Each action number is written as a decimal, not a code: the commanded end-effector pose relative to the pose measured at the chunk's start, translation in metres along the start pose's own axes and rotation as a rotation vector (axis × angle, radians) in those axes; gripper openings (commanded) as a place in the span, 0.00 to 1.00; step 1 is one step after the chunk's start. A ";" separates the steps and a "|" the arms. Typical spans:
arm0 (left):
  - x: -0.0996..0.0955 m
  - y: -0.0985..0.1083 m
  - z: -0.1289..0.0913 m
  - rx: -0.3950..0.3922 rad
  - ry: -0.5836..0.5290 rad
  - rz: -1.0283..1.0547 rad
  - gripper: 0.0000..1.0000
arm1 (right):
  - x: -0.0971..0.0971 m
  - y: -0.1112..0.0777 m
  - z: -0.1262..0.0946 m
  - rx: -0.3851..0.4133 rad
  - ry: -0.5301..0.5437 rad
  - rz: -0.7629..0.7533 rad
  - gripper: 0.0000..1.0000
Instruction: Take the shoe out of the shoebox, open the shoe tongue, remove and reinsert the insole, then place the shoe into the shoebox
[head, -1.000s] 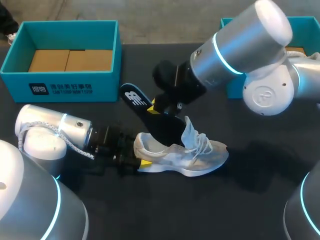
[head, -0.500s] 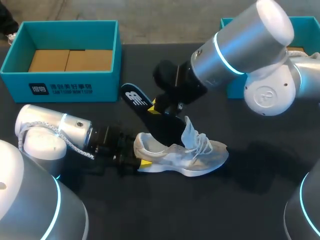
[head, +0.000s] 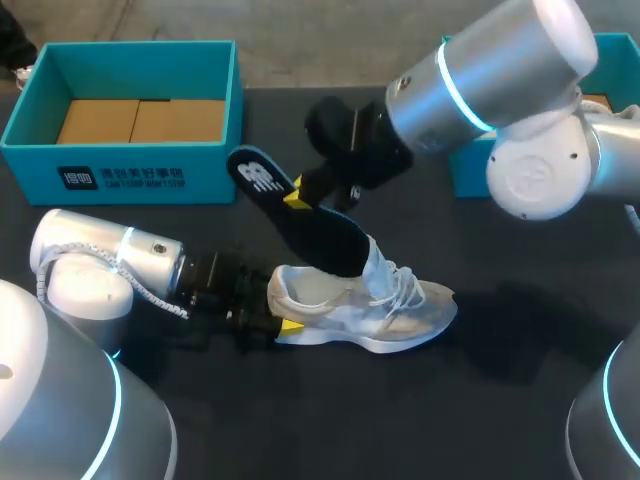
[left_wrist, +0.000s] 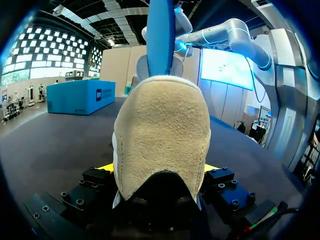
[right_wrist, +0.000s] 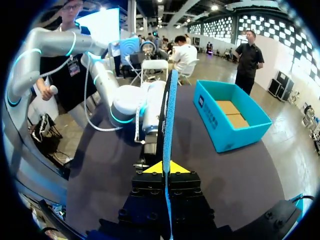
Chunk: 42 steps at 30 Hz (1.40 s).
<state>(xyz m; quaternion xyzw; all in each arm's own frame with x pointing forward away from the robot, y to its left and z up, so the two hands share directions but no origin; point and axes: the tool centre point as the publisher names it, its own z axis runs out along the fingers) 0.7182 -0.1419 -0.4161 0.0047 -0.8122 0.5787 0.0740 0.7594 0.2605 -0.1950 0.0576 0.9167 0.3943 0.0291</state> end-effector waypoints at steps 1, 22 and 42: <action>-0.002 0.003 0.001 0.000 0.001 0.000 0.00 | -0.007 0.010 -0.009 -0.034 0.048 0.009 0.00; -0.002 0.003 0.001 0.000 0.001 0.000 0.00 | 0.000 0.090 -0.063 -0.373 0.217 0.305 0.00; -0.002 0.003 0.001 0.000 0.001 0.000 0.00 | 0.053 0.111 -0.119 -0.424 0.210 0.446 0.00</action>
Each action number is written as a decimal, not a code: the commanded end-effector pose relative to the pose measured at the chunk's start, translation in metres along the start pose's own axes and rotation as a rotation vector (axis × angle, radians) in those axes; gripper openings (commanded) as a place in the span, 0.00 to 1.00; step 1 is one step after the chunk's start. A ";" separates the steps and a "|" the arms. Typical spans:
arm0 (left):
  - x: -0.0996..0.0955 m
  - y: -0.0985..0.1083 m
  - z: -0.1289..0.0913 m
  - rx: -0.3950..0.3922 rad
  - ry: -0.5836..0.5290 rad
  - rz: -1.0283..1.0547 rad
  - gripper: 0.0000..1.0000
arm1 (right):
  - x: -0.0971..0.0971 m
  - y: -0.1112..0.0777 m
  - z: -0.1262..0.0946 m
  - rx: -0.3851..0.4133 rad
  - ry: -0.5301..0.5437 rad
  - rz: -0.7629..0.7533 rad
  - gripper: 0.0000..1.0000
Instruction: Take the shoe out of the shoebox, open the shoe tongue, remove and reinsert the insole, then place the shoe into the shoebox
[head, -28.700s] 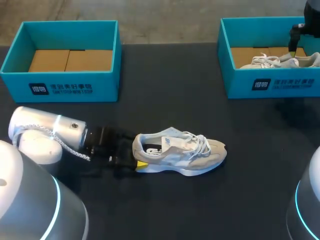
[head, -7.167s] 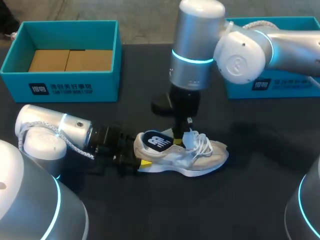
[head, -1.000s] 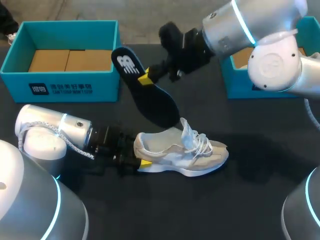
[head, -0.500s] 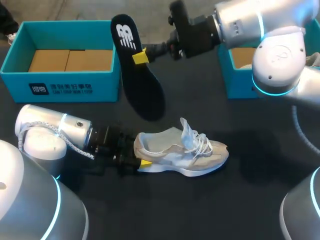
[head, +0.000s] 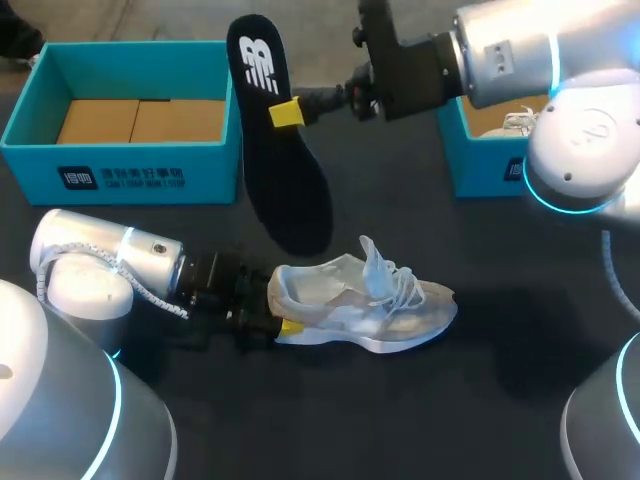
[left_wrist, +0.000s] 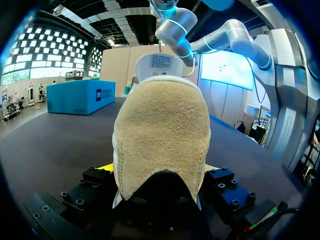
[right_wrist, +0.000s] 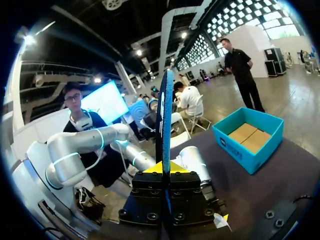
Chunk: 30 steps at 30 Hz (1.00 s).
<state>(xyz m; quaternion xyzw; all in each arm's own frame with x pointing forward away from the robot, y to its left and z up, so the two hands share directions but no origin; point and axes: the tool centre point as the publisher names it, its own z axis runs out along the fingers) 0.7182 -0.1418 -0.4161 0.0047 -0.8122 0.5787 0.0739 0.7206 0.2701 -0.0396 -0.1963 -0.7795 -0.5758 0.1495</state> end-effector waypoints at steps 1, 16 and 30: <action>-0.002 0.003 0.001 0.000 0.001 0.000 0.00 | 0.020 -0.006 -0.016 -0.009 -0.026 0.012 0.00; -0.002 0.003 0.001 0.000 0.001 0.000 0.00 | 0.067 -0.022 -0.045 -0.002 -0.061 0.083 0.00; -0.002 0.003 0.001 0.000 0.001 0.000 0.00 | 0.102 -0.036 -0.063 -0.023 -0.098 0.133 0.00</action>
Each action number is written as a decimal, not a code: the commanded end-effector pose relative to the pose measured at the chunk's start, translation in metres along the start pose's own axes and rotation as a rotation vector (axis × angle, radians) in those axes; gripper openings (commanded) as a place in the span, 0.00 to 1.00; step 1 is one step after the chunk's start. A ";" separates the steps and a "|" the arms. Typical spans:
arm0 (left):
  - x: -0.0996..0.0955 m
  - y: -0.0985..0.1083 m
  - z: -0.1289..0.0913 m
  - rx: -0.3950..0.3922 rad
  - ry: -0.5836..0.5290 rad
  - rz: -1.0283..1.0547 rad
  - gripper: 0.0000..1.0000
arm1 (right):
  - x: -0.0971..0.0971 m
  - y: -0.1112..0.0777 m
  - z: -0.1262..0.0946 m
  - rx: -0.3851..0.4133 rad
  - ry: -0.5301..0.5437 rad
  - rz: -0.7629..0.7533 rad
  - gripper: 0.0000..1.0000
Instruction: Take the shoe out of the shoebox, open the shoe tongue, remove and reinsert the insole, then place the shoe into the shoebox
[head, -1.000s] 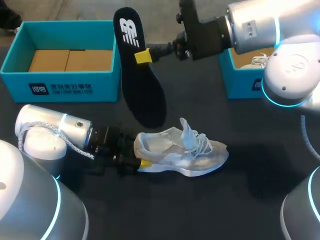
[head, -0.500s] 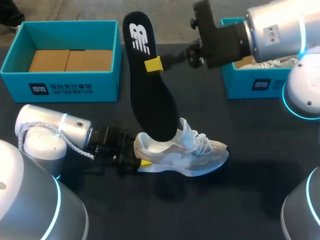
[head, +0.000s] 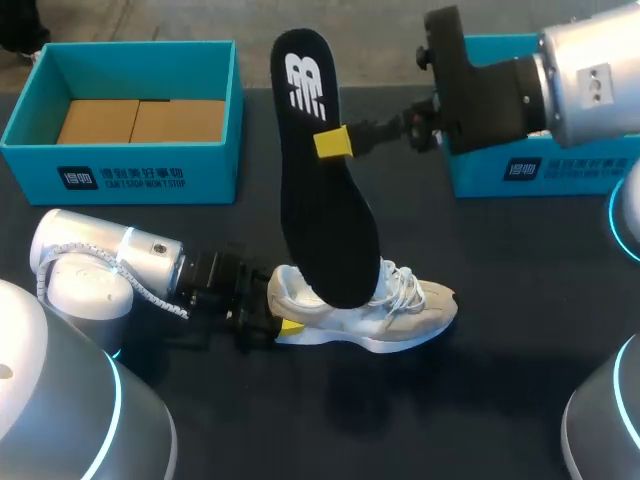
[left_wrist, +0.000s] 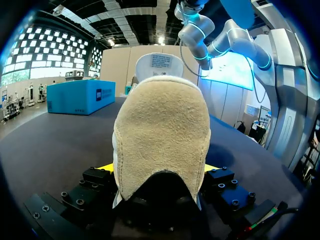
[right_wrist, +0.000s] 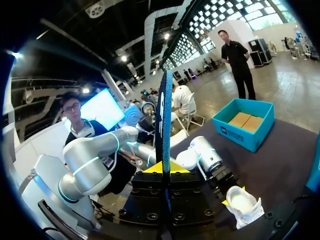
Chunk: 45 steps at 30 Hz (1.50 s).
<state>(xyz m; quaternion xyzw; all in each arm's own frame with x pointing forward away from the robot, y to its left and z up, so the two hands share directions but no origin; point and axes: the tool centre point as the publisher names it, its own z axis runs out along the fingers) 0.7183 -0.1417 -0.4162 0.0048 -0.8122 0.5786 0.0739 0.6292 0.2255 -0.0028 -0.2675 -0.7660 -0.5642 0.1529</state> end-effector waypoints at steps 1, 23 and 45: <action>-0.002 0.003 0.001 0.000 0.001 0.000 0.00 | 0.010 -0.015 -0.013 -0.005 -0.021 0.014 0.00; -0.002 0.003 0.001 0.000 0.001 0.000 0.00 | 0.013 -0.025 -0.017 -0.071 -0.040 0.020 0.00; -0.002 0.003 0.001 0.000 0.001 0.000 0.00 | 0.010 -0.003 -0.019 -0.001 0.062 -0.015 0.00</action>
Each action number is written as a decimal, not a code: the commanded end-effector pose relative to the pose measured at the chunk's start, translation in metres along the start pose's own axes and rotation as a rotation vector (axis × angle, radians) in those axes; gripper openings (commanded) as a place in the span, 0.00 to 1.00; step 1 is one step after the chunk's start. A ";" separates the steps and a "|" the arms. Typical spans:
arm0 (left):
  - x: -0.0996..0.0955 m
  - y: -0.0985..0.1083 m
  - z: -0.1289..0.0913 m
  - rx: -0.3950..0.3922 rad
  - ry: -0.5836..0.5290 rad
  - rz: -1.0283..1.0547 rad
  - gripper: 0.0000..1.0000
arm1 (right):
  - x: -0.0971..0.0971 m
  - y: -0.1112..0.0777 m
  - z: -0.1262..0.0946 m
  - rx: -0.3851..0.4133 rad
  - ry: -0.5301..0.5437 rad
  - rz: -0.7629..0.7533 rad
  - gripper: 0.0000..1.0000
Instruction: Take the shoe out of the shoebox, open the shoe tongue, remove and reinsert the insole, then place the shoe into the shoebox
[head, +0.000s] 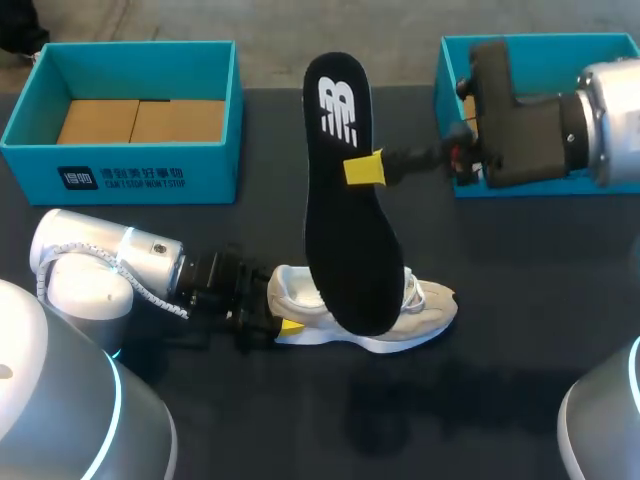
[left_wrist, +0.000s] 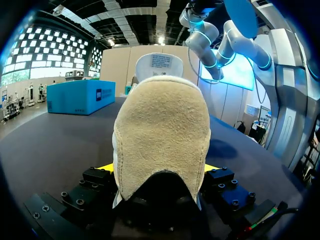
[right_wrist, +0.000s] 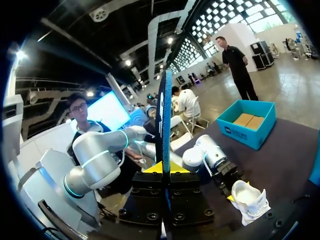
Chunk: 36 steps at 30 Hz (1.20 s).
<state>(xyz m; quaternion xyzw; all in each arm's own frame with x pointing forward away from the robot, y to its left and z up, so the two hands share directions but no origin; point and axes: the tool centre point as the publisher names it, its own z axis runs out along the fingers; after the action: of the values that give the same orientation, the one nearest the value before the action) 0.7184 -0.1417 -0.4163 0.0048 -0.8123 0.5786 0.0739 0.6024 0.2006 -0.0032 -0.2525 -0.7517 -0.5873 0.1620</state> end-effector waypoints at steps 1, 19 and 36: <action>-0.002 0.002 0.001 0.000 0.001 0.000 0.00 | -0.006 0.019 0.007 0.041 0.014 -0.003 0.00; -0.002 0.002 0.001 0.000 0.001 0.000 0.00 | -0.004 0.025 0.007 0.027 -0.020 -0.028 0.00; -0.001 0.002 0.000 -0.025 -0.014 -0.013 0.22 | -0.004 0.025 0.007 0.027 -0.020 -0.028 0.00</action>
<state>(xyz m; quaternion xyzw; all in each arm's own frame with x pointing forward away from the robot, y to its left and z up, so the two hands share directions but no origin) 0.7188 -0.1413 -0.4166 0.0058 -0.8126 0.5781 0.0736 0.6180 0.2050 0.0123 -0.2442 -0.7634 -0.5791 0.1489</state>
